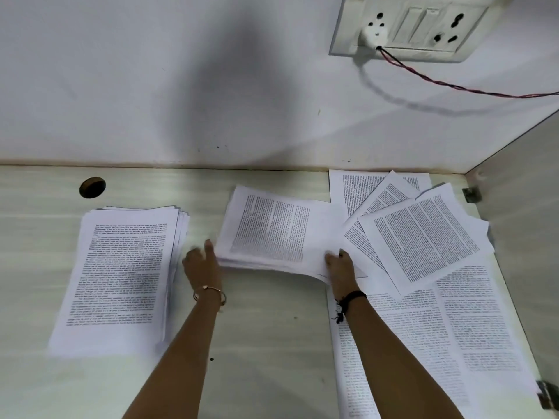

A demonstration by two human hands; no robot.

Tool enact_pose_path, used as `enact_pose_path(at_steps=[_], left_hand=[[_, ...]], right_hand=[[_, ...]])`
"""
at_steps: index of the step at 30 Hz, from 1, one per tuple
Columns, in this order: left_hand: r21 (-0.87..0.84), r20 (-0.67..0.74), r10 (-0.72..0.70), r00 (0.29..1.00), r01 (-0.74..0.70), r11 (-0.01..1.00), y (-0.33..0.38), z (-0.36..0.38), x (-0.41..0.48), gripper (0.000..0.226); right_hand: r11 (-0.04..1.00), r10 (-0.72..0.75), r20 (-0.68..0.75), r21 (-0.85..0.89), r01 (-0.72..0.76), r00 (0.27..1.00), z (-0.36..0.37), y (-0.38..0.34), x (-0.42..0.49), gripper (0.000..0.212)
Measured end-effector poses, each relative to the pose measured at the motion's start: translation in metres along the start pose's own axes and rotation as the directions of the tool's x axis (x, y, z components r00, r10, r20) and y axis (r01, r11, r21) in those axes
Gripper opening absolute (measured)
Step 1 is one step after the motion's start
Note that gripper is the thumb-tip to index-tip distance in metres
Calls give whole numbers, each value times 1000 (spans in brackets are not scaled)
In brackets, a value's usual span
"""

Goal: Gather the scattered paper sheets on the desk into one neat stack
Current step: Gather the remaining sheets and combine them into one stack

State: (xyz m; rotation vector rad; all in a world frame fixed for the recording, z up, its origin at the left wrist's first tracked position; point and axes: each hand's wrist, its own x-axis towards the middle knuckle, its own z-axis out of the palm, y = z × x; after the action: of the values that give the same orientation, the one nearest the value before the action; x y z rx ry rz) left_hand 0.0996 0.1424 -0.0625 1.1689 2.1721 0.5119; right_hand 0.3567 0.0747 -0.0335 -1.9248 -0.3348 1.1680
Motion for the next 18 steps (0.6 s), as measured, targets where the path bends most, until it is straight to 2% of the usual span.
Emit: enact_pose_path(at_steps=[1, 2, 3, 4, 5, 6, 7, 8, 10, 12, 13, 15, 16, 18], left_hand=[[-138, -38, -108, 993, 102, 985, 0, 2, -8, 57], [-301, 17, -192, 981, 188, 935, 4, 4, -17, 60], [-432, 159, -191, 969, 242, 869, 10, 6, -29, 53], [-524, 314, -125, 941, 281, 804, 18, 7, -40, 44], [-586, 416, -64, 907, 321, 744, 22, 8, -47, 37], [-615, 446, -22, 895, 324, 719, 24, 8, -50, 39], [-603, 442, -12, 897, 307, 737, 23, 8, -49, 44], [-556, 426, -22, 905, 280, 782, 20, 5, -47, 46], [-440, 429, -64, 901, 271, 856, 8, -1, -40, 42], [-388, 471, -73, 879, 281, 878, -6, -9, -35, 36], [-388, 462, -79, 884, 281, 878, -16, -10, -34, 38], [-403, 386, -115, 915, 280, 871, -29, -9, -36, 54], [-415, 360, -127, 924, 281, 866, -27, -9, -41, 58], [-401, 313, -141, 939, 265, 877, -14, -11, -53, 49]], right_hand=[[993, 53, 67, 100, -60, 996, 5, 3, -3, 21], [976, 102, 174, 173, -132, 979, 11, 6, -6, 25], [959, 133, 305, 202, -201, 943, 18, 9, -11, 31], [956, 146, 427, 170, -238, 892, 24, 7, -20, 34], [964, 150, 523, 110, -241, 839, 28, 6, -28, 36], [972, 157, 570, 57, -229, 806, 29, 7, -31, 36], [972, 151, 589, 58, -229, 794, 29, 7, -31, 34], [968, 146, 549, 90, -232, 823, 28, 8, -28, 33], [975, 99, 360, 151, -163, 927, 19, 8, -15, 26], [1000, 25, 216, 7, -27, 976, 8, 8, 1, 36], [996, 4, 190, -93, 14, 982, 4, 7, 2, 38], [945, -87, 228, -290, 152, 970, 3, 4, -3, 26], [857, -137, 289, -445, 260, 948, 6, 4, -5, 23], [581, -141, 462, -678, 451, 876, 16, 5, -9, 32]])
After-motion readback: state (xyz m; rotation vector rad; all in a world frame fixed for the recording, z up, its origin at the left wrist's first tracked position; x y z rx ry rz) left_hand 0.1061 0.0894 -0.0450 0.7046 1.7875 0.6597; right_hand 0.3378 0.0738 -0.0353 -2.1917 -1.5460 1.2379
